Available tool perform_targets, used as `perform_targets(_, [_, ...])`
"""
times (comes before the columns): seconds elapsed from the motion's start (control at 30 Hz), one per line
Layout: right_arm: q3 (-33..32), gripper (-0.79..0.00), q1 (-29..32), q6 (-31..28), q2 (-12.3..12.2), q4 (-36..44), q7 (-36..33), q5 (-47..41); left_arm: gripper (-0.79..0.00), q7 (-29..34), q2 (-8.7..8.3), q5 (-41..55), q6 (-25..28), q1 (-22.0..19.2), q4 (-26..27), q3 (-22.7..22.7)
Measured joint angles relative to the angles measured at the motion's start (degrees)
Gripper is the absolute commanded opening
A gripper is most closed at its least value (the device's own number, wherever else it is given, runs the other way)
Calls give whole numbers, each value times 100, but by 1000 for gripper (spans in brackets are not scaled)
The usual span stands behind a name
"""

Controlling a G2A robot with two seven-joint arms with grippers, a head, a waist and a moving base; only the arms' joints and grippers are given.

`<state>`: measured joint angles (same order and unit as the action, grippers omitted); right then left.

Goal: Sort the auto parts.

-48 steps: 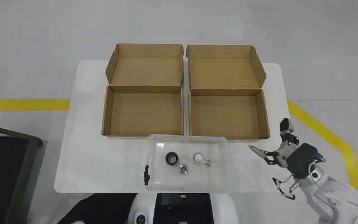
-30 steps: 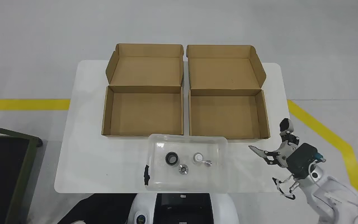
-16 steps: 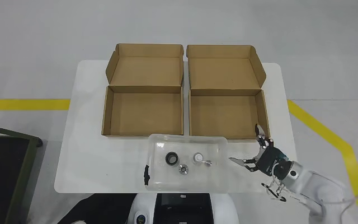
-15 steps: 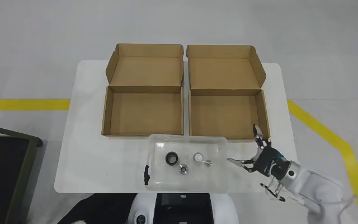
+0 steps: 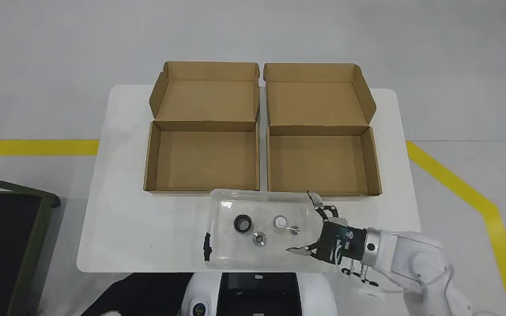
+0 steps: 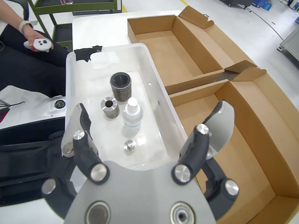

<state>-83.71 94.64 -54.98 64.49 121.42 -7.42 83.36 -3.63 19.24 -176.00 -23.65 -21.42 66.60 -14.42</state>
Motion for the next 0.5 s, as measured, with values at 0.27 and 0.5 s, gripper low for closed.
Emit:
perform_targets(0.27, [356,0,-244,43,-25,-258,22,295,0,0,0,0,0,0,0,0])
perform_targets(0.5, [617,-49,-347,85,-61,-435,16,742,0,0,0,0,0,0,0,0])
